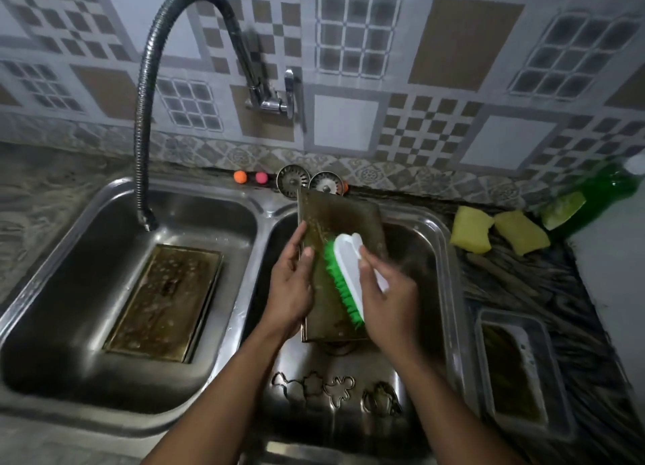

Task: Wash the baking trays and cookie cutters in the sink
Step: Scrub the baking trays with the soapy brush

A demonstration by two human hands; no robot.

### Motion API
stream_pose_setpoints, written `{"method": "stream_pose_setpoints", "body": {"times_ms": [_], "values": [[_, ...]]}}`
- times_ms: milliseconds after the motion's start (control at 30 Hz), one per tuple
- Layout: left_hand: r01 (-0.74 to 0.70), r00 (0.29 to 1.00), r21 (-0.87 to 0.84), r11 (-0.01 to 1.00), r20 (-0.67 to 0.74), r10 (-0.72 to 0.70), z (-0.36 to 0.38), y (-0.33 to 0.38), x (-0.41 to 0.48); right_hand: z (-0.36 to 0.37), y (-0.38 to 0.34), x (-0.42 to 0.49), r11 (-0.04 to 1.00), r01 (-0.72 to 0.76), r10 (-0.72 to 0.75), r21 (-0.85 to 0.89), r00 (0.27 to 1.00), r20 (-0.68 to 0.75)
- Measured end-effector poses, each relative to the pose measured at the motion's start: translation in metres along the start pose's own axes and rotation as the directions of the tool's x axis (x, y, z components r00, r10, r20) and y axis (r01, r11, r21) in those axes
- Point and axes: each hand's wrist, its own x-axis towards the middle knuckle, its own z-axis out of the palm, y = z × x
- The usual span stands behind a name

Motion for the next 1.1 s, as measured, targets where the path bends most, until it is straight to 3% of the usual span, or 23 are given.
{"method": "stream_pose_setpoints", "body": {"times_ms": [167,267,333,533,633,733,867,1000,1100], "values": [[0.019,0.994,0.078,0.997,0.11,-0.027,-0.01,-0.007,-0.01,-0.022,0.03,0.034,0.986,-0.161,0.15,-0.052,0.974,-0.169],[0.036,0.984,0.061,0.997,0.173,-0.046,0.003,-0.009,-0.019,-0.014,0.016,0.064,0.988,-0.152,0.141,-0.036,0.967,-0.214],[0.01,0.99,0.045,0.999,0.143,-0.016,0.013,-0.002,-0.02,-0.001,-0.006,0.063,0.996,-0.086,0.08,-0.029,0.985,-0.154],[-0.072,0.984,0.007,0.997,-0.163,0.072,0.012,0.015,-0.001,0.017,-0.014,-0.019,0.996,0.094,-0.094,0.011,0.995,0.039],[-0.062,0.975,0.105,0.993,-0.207,0.083,-0.001,0.006,0.0,0.004,0.013,-0.027,1.0,-0.021,0.021,0.002,1.0,0.006],[-0.038,0.981,0.074,0.997,-0.189,0.051,-0.001,-0.003,-0.007,-0.006,0.03,-0.005,0.985,-0.153,0.146,-0.083,0.985,-0.092],[0.006,0.994,0.045,0.999,-0.113,-0.001,0.016,-0.012,-0.014,0.008,0.003,0.002,0.994,-0.111,0.111,0.001,0.992,-0.066],[-0.008,0.977,0.039,0.999,-0.214,0.017,0.016,-0.008,-0.004,0.013,-0.006,-0.036,0.999,-0.012,0.01,0.044,0.999,0.04],[-0.007,0.973,-0.001,1.0,-0.232,0.007,0.008,-0.007,0.0,-0.005,0.022,-0.046,0.994,-0.096,0.098,0.045,0.995,-0.029]]}}
